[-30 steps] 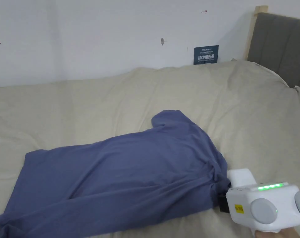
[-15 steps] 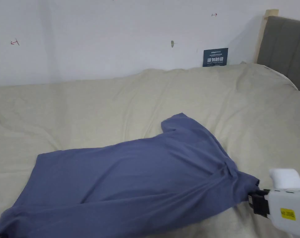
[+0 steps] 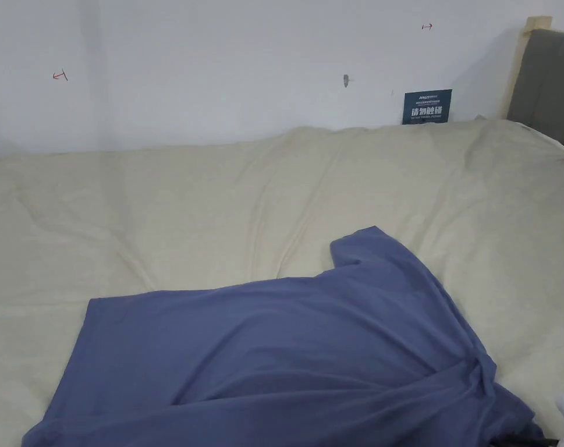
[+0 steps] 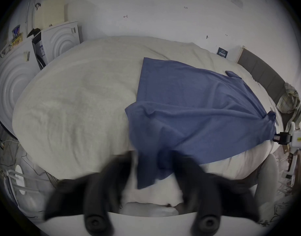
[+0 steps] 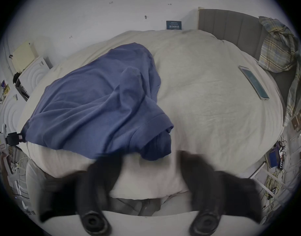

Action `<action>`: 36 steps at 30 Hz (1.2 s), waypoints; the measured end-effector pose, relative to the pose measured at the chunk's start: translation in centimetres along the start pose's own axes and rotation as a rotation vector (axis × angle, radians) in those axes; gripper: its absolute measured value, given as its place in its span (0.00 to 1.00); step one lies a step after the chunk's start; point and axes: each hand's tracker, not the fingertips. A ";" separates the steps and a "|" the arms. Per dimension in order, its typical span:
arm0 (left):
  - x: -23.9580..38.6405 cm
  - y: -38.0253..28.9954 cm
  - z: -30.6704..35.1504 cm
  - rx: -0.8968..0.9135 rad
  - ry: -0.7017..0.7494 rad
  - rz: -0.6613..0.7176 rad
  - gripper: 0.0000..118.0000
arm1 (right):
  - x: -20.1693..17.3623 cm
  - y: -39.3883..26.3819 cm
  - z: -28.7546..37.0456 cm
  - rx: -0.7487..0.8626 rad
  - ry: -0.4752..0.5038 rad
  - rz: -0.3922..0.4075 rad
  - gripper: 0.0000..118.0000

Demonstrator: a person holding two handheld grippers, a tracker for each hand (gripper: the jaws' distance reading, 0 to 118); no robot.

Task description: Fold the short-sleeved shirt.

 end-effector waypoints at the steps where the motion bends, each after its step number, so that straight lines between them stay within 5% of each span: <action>1: -0.2 0.2 0.1 0.022 -0.022 0.013 0.78 | 0.1 0.3 0.3 0.016 0.009 -0.006 0.83; 2: -0.3 0.5 0.3 0.054 -0.026 0.016 1.00 | 0.2 0.5 1.0 0.074 0.023 -0.021 0.84; 7: 0.0 3.9 2.9 0.159 -0.099 0.101 0.97 | 0.0 3.5 3.6 0.133 0.061 -0.001 0.82; 9: 0.6 5.2 3.5 0.244 -0.085 0.074 0.67 | -0.5 5.0 4.6 0.188 0.081 -0.006 0.46; 10: 1.4 5.9 3.6 0.279 -0.065 0.059 0.44 | -0.9 5.9 5.2 0.229 0.074 -0.019 0.13; 11: 2.0 7.0 3.3 0.293 -0.044 0.059 0.15 | -1.4 6.8 5.3 0.262 0.054 -0.016 0.00; 12: 2.3 7.5 3.0 0.306 -0.018 0.048 0.05 | -1.6 7.5 5.4 0.294 0.037 -0.020 0.00; 16: 4.7 10.5 1.8 0.335 0.012 -0.060 0.00 | -3.0 12.4 3.4 0.281 0.076 0.015 0.00; 19: 5.6 12.1 0.6 0.361 -0.029 -0.015 0.00 | -3.9 16.7 0.1 0.266 0.014 0.093 0.00; 23: 6.4 13.6 -0.9 0.343 -0.031 -0.028 0.00 | -4.3 22.2 -5.8 0.239 0.059 0.081 0.02; 24: 6.6 13.8 -1.3 0.329 -0.032 -0.036 0.00 | -4.5 23.4 -7.4 0.218 0.076 0.107 0.10; 26: 6.8 13.9 -2.1 0.310 -0.014 -0.051 0.00 | -4.6 25.6 -11.4 0.110 0.068 0.137 0.64; 27: 6.8 14.0 -2.4 0.299 -0.007 -0.059 0.00 | -4.8 26.3 -13.3 0.075 0.041 0.153 0.72; 30: 6.5 14.3 -3.6 0.269 0.008 -0.064 0.00 | -4.9 27.9 -18.4 -0.061 -0.060 0.125 0.71; 36: 5.8 14.8 -5.4 0.210 0.034 -0.075 0.00 | -4.5 27.3 -21.1 -0.085 -0.025 0.053 0.63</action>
